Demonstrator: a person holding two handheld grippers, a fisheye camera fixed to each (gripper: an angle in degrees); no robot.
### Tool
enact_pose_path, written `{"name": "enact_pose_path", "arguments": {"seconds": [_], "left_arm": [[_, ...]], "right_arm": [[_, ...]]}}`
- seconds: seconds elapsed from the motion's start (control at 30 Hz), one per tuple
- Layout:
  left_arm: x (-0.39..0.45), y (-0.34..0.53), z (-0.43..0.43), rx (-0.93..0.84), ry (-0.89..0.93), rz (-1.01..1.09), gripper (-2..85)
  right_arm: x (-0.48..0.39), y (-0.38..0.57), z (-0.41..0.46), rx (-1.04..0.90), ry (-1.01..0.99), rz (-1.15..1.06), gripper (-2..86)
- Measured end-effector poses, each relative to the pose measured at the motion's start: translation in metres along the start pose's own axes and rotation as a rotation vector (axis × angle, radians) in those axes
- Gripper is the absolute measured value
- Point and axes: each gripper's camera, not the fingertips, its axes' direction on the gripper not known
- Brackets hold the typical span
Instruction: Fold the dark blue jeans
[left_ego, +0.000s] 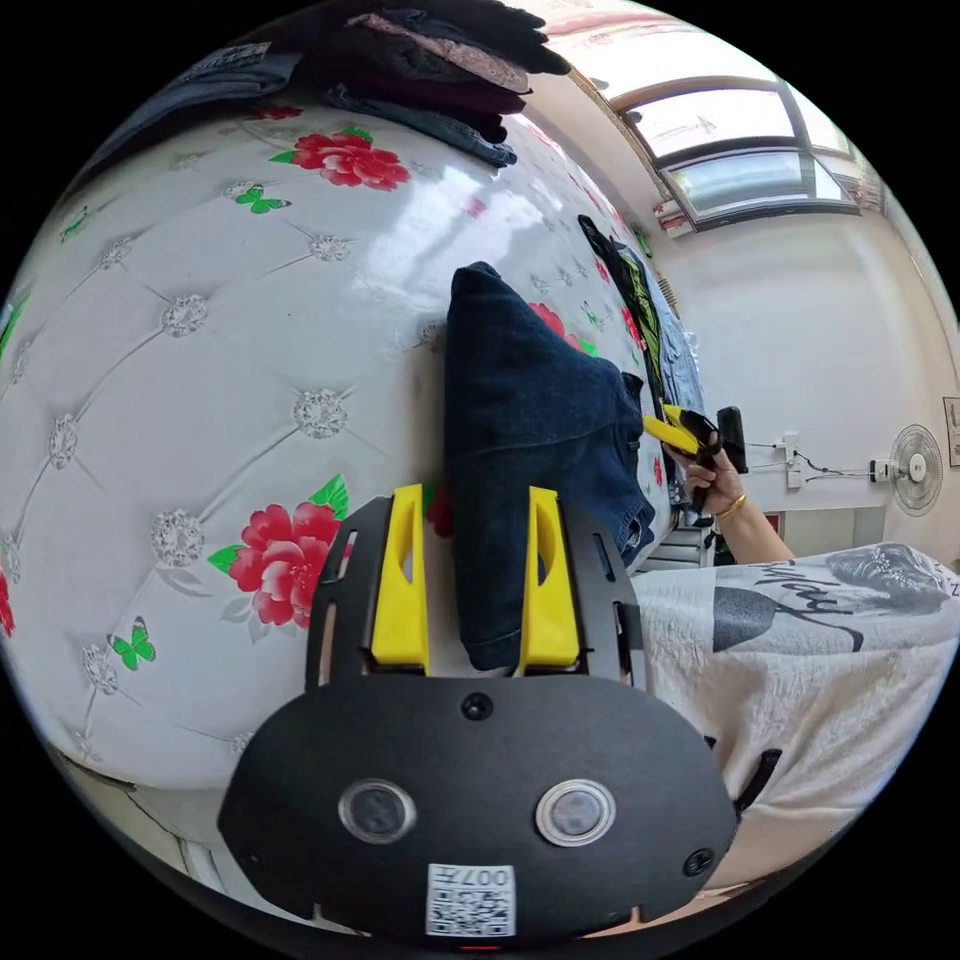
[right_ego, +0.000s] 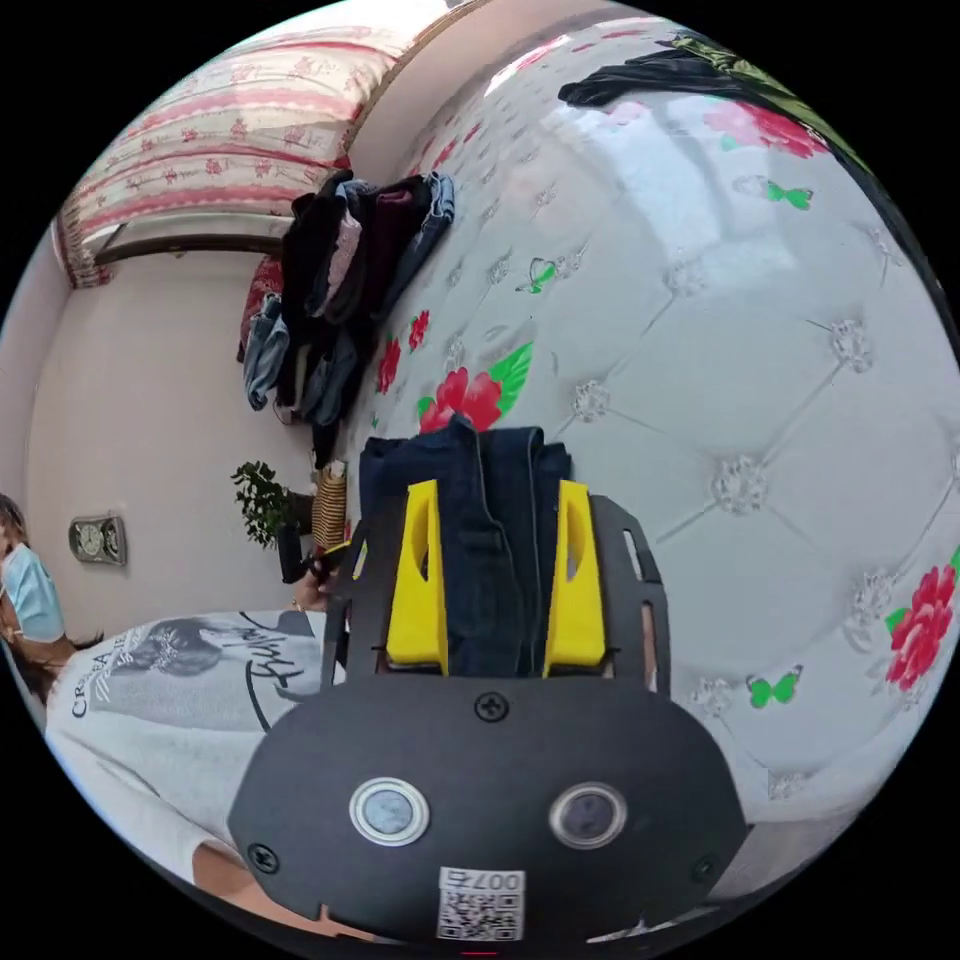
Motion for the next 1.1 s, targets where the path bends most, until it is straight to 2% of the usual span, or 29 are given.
{"name": "enact_pose_path", "arguments": {"seconds": [0.1, 0.17, 0.27, 0.33, 0.37, 0.43, 0.6, 0.67, 0.8, 0.87, 0.97, 1.03, 1.1], "left_arm": [[-0.005, -0.003, 0.017, -0.061, 0.056, 0.043, 15.6], [-0.003, -0.008, 0.035, -0.119, 0.082, 0.070, 15.7], [-0.004, -0.020, 0.043, -0.135, 0.061, 0.068, 11.8], [-0.009, -0.032, 0.044, -0.172, 0.117, 0.074, 6.6], [-0.009, -0.035, 0.042, -0.166, 0.135, 0.077, 5.8], [-0.008, -0.047, 0.026, -0.125, 0.191, 0.059, 3.9], [0.017, -0.107, -0.036, -0.013, 0.267, 0.157, 3.5], [0.032, -0.145, -0.075, 0.039, 0.255, 0.231, 3.4], [0.074, -0.248, -0.204, 0.227, 0.189, 0.425, 3.5], [0.088, -0.295, -0.267, 0.323, 0.147, 0.449, 3.7], [0.094, -0.369, -0.349, 0.460, 0.055, 0.370, 5.4], [0.080, -0.402, -0.377, 0.543, -0.145, 0.226, 7.5], [0.060, -0.400, -0.367, 0.560, -0.307, 0.128, 8.1]], "right_arm": [[0.011, 0.030, -0.002, -0.116, 0.014, 0.009, 13.8], [0.024, 0.045, 0.012, -0.188, -0.069, 0.050, 13.8], [0.028, 0.044, 0.025, -0.130, -0.172, 0.082, 12.8], [0.023, 0.034, 0.034, -0.161, -0.135, 0.098, 11.0], [0.018, 0.028, 0.039, -0.205, -0.047, 0.101, 9.8], [0.006, 0.018, 0.040, -0.234, -0.033, 0.076, 8.2], [-0.065, -0.037, 0.016, -0.136, -0.115, -0.087, 5.8], [-0.122, -0.083, -0.002, -0.081, -0.116, -0.226, 5.3], [-0.227, -0.157, -0.034, 0.034, -0.146, -0.435, 4.8], [-0.301, -0.204, -0.049, 0.122, -0.155, -0.552, 4.6], [-0.378, -0.264, -0.047, 0.220, -0.112, -0.596, 4.6], [-0.403, -0.292, -0.035, 0.267, -0.022, -0.601, 4.5], [-0.408, -0.302, -0.013, 0.287, 0.097, -0.596, 4.4]]}}
